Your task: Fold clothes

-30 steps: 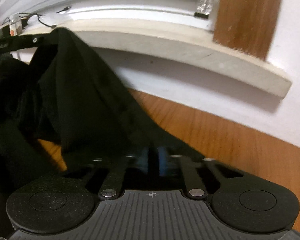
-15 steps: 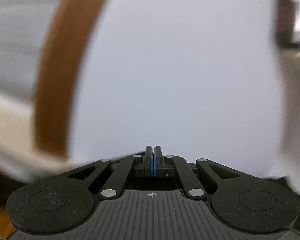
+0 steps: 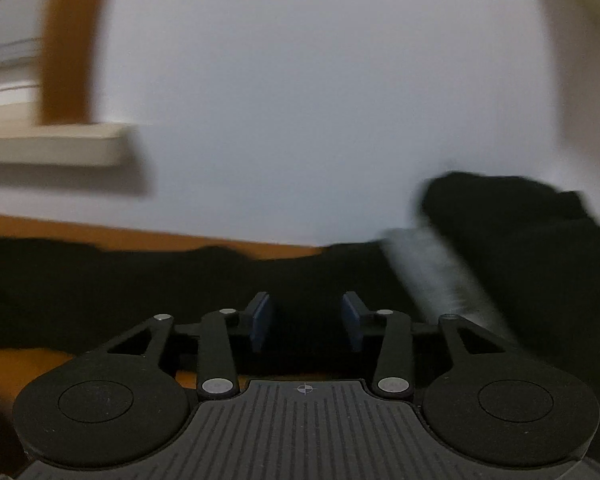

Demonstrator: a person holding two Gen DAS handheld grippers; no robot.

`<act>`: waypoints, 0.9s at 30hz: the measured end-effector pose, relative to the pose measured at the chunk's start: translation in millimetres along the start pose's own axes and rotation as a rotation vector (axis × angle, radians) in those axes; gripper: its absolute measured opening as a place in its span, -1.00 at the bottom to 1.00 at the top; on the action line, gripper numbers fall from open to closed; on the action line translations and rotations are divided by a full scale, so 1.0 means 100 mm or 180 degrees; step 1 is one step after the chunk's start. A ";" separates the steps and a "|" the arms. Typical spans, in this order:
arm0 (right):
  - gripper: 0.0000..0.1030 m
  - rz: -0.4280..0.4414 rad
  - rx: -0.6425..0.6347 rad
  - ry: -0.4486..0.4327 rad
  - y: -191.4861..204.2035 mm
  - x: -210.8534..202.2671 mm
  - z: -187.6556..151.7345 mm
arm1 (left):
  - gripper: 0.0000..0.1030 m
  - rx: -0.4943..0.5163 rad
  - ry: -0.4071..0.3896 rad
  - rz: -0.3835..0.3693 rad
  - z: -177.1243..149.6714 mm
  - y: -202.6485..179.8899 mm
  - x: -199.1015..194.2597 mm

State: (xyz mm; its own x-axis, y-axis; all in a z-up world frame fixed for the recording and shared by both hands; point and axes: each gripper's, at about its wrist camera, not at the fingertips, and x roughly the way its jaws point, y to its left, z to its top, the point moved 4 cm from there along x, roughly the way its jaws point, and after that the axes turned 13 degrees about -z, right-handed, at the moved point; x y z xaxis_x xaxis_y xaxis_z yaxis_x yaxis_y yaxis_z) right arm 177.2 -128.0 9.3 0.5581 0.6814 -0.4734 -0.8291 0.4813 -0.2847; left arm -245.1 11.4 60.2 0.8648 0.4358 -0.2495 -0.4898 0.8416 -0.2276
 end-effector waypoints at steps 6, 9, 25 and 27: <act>0.08 0.0658 -0.0170 -0.0068 0.45 0.04 -0.19 | -0.21 0.0010 0.0263 -0.0004 -0.21 0.03 0.15; 0.14 0.0800 -0.0127 0.0044 0.51 0.15 -0.22 | -0.19 0.0000 0.0457 -0.0012 -0.33 0.05 0.24; 0.73 0.0943 -0.0010 0.0361 0.59 0.17 -0.39 | 0.32 -0.0426 0.0932 -0.0041 -0.61 0.04 0.18; 0.74 0.0956 -0.0024 0.0356 0.59 0.14 -0.40 | 0.33 -0.0353 0.0952 -0.0001 -0.64 -0.05 0.11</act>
State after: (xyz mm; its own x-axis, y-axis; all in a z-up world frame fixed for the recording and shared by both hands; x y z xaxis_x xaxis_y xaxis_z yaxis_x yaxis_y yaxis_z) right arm 134.6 -112.0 -47.7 0.2815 0.7273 -0.6259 -0.9567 0.2633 -0.1243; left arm -239.6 -8.4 -1.3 0.8021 0.3087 -0.5112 -0.5128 0.7947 -0.3248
